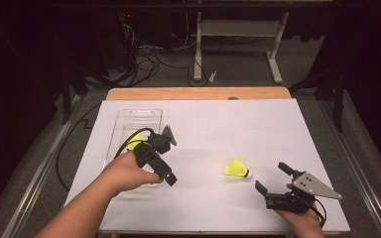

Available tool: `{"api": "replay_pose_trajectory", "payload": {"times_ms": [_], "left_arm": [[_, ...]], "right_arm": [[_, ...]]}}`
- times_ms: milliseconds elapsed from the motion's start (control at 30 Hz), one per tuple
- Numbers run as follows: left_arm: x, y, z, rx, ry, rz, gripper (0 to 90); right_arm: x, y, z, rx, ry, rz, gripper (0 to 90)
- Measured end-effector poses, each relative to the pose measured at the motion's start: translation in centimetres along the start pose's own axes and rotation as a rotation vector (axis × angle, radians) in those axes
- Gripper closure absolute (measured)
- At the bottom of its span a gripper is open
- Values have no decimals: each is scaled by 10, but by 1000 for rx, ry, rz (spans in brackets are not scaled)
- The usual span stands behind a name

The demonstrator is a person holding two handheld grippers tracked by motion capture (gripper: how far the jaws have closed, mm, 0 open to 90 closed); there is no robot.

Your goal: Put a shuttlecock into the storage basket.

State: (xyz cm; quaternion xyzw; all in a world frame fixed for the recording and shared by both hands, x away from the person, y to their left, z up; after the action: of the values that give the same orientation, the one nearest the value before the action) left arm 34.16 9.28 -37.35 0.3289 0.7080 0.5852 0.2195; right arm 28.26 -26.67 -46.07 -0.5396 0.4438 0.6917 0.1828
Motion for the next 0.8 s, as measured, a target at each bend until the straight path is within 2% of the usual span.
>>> {"api": "replay_pose_trajectory", "payload": {"times_ms": [267,500,600,800], "left_arm": [[-14,-4,-15,11,-44,-1,8],[-27,-12,-27,22,-63,3,8],[-33,-15,-33,24,-87,8,8],[-40,-22,-40,18,-108,16,9]], "right_arm": [[0,-1,1,-3,4,2,2],[-1,-1,2,-3,6,4,2],[-1,-3,2,-5,14,7,2],[-4,-7,7,-37,19,41,2]]}}
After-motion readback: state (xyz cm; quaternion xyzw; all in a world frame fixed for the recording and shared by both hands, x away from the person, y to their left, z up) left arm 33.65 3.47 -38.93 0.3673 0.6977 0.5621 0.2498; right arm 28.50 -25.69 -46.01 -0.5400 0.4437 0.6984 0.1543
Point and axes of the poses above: each handheld gripper's, and its own axes: y roughly backward along the jaws, x roughly out of its underside, z roughly to its left, the point moved 3 cm from there along -y, roughly forward along the jaws, and after that the axes turned 10 degrees about z, right-handed, at the moved point
